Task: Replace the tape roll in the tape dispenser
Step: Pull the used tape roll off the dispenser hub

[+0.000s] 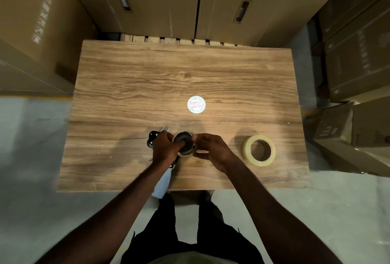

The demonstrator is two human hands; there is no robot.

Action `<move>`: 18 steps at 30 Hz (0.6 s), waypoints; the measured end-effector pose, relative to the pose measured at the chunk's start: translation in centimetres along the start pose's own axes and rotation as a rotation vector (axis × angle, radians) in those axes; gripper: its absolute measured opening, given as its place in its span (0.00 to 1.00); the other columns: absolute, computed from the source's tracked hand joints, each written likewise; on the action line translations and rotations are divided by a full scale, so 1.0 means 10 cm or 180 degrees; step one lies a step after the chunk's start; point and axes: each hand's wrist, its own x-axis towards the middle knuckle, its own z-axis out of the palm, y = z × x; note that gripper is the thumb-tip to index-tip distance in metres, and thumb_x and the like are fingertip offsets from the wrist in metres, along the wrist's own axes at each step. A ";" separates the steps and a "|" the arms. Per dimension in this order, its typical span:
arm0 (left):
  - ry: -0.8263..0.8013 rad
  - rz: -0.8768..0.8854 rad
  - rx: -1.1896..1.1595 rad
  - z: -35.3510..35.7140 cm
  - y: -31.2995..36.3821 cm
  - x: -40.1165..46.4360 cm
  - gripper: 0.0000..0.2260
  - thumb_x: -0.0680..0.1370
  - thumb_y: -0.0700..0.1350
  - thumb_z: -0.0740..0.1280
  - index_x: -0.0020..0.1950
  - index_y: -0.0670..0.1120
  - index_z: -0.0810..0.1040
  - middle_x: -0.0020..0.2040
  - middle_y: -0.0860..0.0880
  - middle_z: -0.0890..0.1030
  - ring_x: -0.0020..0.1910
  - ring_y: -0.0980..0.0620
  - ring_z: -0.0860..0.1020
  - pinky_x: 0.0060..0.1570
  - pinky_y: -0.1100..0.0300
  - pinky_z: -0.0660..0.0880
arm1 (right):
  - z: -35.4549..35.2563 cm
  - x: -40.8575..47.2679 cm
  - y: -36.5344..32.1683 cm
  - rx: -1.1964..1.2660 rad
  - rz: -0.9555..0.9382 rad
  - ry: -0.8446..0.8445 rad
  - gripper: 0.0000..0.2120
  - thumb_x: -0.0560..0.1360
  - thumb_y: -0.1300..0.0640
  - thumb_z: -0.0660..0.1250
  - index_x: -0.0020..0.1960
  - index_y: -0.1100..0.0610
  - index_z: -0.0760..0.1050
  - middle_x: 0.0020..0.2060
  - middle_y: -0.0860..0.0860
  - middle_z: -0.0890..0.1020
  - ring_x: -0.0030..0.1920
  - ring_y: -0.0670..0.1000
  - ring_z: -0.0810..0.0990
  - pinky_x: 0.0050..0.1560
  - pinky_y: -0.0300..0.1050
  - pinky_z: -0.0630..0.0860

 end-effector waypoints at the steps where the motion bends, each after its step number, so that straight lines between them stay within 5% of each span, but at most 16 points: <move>1: -0.0017 0.0020 -0.0065 -0.01 0.01 -0.02 0.16 0.69 0.50 0.79 0.42 0.40 0.77 0.35 0.48 0.79 0.35 0.50 0.78 0.33 0.60 0.70 | -0.01 -0.02 0.00 0.0026 0.0008 0.0013 0.15 0.80 0.58 0.74 0.62 0.67 0.83 0.55 0.66 0.87 0.56 0.59 0.88 0.62 0.58 0.85; 5: -0.0327 0.0156 -0.0288 -0.10 -0.04 -0.07 0.19 0.71 0.63 0.74 0.43 0.47 0.82 0.43 0.49 0.86 0.45 0.52 0.84 0.44 0.57 0.79 | -0.13 -0.09 -0.03 0.0269 -0.0015 0.0102 0.13 0.82 0.59 0.71 0.60 0.70 0.82 0.57 0.68 0.86 0.58 0.62 0.87 0.58 0.56 0.86; 7: -0.0458 0.0214 -0.0501 -0.19 -0.06 -0.11 0.17 0.73 0.62 0.73 0.45 0.47 0.83 0.46 0.49 0.87 0.48 0.53 0.84 0.50 0.56 0.80 | -0.24 -0.10 -0.08 0.0455 -0.0031 0.0241 0.09 0.82 0.62 0.70 0.58 0.68 0.81 0.55 0.65 0.85 0.61 0.65 0.86 0.58 0.58 0.86; 15: -0.0134 0.0241 -0.0395 -0.45 -0.39 -0.24 0.09 0.77 0.53 0.71 0.43 0.48 0.82 0.35 0.49 0.84 0.31 0.54 0.79 0.32 0.59 0.73 | -0.64 0.26 -0.41 0.0384 0.0016 0.1109 0.16 0.83 0.56 0.72 0.60 0.70 0.81 0.50 0.65 0.80 0.52 0.62 0.79 0.64 0.64 0.83; 18: -0.0078 0.0325 -0.0393 -0.47 -0.43 -0.26 0.05 0.77 0.48 0.73 0.43 0.49 0.82 0.38 0.46 0.85 0.32 0.54 0.80 0.30 0.64 0.72 | -0.66 0.40 -0.61 0.0454 -0.0051 0.1465 0.12 0.81 0.57 0.74 0.49 0.67 0.81 0.43 0.64 0.80 0.44 0.61 0.80 0.47 0.56 0.87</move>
